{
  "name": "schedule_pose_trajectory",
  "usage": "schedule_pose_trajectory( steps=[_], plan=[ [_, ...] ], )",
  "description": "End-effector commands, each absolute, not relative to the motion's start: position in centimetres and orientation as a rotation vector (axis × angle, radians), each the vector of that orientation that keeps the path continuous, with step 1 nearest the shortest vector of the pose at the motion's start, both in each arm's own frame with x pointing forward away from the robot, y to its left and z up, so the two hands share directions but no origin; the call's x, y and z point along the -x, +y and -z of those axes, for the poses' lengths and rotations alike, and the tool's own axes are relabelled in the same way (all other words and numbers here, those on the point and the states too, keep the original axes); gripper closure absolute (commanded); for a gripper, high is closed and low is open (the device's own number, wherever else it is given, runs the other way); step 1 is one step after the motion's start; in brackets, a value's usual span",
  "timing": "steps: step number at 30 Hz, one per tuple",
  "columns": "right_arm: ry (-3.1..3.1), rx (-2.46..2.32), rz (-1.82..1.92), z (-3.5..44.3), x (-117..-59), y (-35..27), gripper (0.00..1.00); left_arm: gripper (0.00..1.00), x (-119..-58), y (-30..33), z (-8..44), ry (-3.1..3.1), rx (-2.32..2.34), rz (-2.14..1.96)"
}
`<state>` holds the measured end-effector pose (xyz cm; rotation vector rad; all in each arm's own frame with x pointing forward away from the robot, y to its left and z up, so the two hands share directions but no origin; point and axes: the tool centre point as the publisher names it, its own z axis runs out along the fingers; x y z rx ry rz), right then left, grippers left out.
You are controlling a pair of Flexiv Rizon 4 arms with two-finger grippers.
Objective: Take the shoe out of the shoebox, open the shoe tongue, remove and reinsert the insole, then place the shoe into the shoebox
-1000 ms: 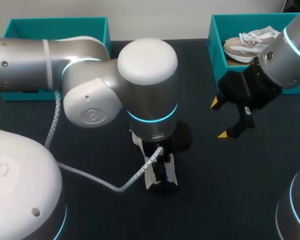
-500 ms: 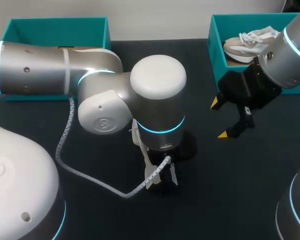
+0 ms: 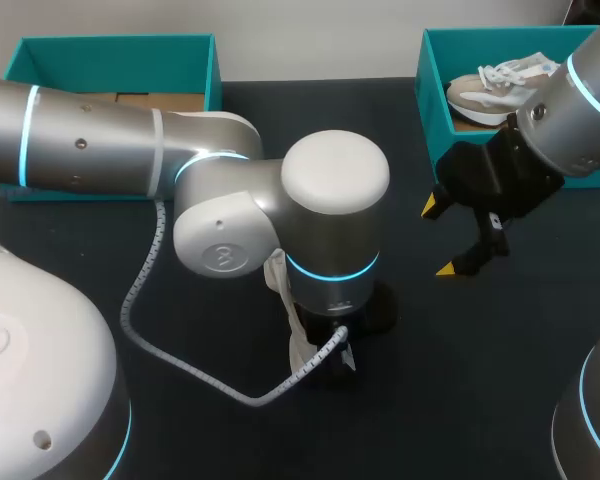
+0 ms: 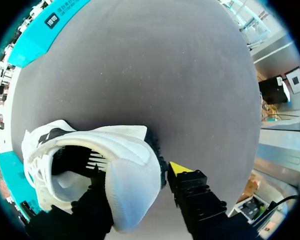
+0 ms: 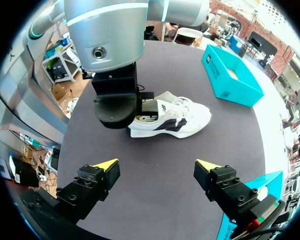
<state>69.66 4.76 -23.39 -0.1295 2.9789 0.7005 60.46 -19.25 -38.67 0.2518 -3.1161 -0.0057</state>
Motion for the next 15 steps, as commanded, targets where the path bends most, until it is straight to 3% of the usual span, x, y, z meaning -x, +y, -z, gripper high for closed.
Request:
schedule_pose_trajectory(
  steps=[1,2,3,8,15],
  plan=[
    [2.980,0.130,-0.699,23.5,-69.7,4.9,0.00,0.84,-60.5,-19.3,39.4,-3.083,-0.235,0.018],
    [2.980,0.130,-0.699,23.5,-69.7,4.9,0.00,0.97,-60.5,-19.2,39.5,-3.075,-0.235,0.026],
    [2.980,0.130,-0.699,23.5,-69.7,4.9,0.00,1.00,-60.5,-19.1,39.6,-3.070,-0.231,0.041],
    [2.980,0.130,-0.699,23.5,-69.7,4.9,0.00,1.00,-60.3,-18.5,39.3,-3.016,-0.191,0.072],
    [2.980,0.130,-0.699,23.5,-69.7,4.9,0.00,1.00,-60.4,-16.5,35.1,-3.021,-0.125,0.060]
  ],
)
